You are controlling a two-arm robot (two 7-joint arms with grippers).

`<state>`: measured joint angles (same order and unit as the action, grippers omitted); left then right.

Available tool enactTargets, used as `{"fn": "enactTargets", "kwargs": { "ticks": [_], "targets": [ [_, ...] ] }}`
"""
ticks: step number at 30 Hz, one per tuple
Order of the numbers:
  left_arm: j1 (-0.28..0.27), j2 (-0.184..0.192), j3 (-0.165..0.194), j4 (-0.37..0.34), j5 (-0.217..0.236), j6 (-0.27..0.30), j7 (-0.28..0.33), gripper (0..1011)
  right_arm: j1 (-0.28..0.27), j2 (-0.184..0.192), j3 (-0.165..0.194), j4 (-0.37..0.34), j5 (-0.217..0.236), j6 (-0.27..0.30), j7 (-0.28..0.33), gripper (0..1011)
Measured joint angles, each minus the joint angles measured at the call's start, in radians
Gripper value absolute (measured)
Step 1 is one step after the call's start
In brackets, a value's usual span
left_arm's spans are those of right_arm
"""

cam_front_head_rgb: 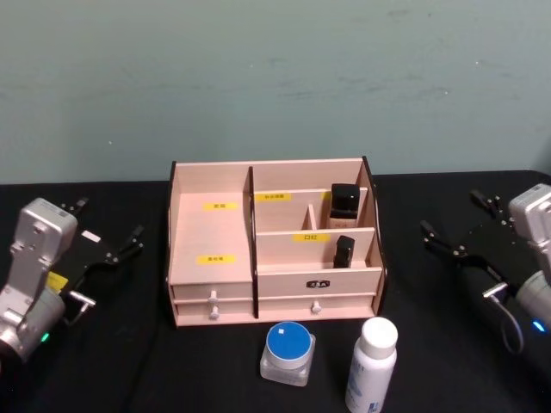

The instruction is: Pick up the facial cleanser and watermelon frost from the table and place them into the tiered storage box.

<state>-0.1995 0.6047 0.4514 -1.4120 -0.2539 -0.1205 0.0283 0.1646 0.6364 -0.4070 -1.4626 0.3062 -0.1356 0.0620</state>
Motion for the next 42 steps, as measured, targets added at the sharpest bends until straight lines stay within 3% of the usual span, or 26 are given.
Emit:
{"fn": "enactTargets", "kwargs": {
  "ticks": [7, 15, 23, 33, 42],
  "targets": [
    [0.0, 0.0, 0.0, 0.0, 0.0, 0.0, 0.0, 1010, -0.078, 0.053, 0.056, -0.116, 0.046, 0.011, 0.037, 1002],
    [0.0, 0.0, 0.0, 0.0, 0.0, 0.0, 0.0, 1010, -0.218, 0.148, 0.144, -0.316, 0.137, 0.063, 0.107, 1002],
    [0.0, 0.0, 0.0, 0.0, 0.0, 0.0, 0.0, 1010, -0.354, 0.218, 0.226, -0.482, 0.203, 0.068, 0.175, 1002],
    [0.0, 0.0, 0.0, 0.0, 0.0, 0.0, 0.0, 1010, -0.446, 0.241, 0.234, -0.604, 0.242, 0.079, 0.259, 1002],
    [0.0, 0.0, 0.0, 0.0, 0.0, 0.0, 0.0, 1010, -0.503, 0.24, 0.249, -0.629, 0.256, 0.122, 0.269, 1002]
  ]
}}
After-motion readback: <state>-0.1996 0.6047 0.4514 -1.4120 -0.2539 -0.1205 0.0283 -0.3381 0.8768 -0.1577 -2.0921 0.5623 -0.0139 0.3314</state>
